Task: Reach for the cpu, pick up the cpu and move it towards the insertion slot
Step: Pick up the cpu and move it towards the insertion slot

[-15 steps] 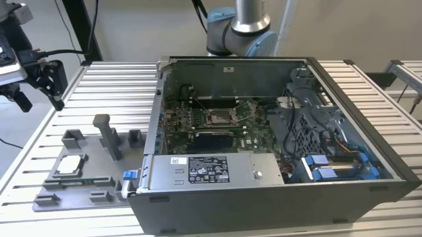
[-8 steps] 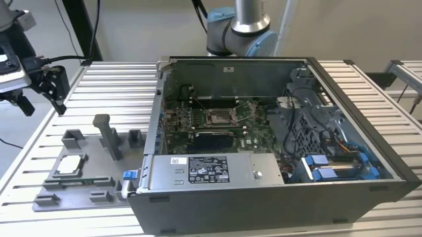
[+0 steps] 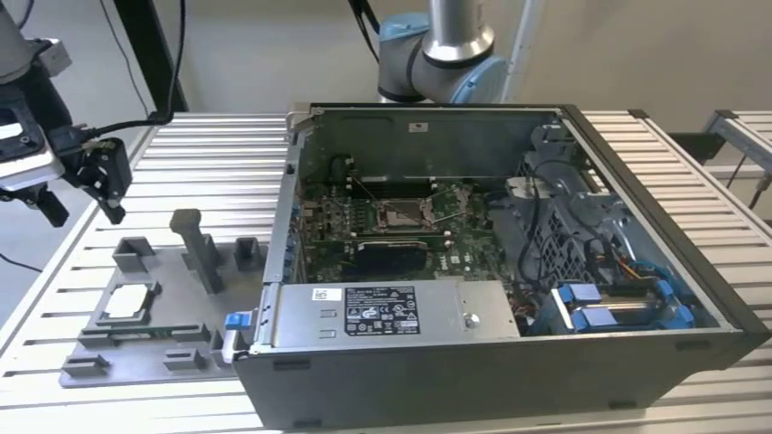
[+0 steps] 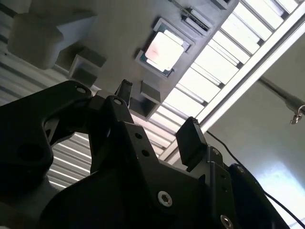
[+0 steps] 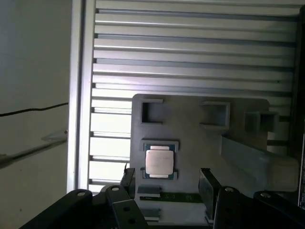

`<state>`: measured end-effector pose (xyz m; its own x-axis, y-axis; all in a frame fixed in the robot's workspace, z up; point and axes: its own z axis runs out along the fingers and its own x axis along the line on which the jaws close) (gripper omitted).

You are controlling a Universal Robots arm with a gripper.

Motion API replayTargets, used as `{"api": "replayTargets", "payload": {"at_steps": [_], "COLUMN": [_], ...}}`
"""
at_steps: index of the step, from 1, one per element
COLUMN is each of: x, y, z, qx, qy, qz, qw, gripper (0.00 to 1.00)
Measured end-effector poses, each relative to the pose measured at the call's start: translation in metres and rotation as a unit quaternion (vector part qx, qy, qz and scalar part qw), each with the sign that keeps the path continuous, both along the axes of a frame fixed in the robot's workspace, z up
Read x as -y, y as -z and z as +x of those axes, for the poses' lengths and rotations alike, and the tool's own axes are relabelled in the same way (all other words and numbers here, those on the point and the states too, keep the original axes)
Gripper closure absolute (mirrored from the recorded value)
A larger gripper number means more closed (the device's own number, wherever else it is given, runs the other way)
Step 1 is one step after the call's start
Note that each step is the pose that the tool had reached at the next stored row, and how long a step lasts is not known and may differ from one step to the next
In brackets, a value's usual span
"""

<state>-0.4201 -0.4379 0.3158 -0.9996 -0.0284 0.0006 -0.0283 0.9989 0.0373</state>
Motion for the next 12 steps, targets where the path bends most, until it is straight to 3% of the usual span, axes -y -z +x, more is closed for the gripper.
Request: {"api": "replayTargets", "payload": {"at_steps": [12], "x": [0.0003], "y": [0.0219], "z": [0.0000], "qx": [0.0000], "qy": [0.000], "qz": [0.0001], "qw": [1.00000], "gripper": [0.00]}}
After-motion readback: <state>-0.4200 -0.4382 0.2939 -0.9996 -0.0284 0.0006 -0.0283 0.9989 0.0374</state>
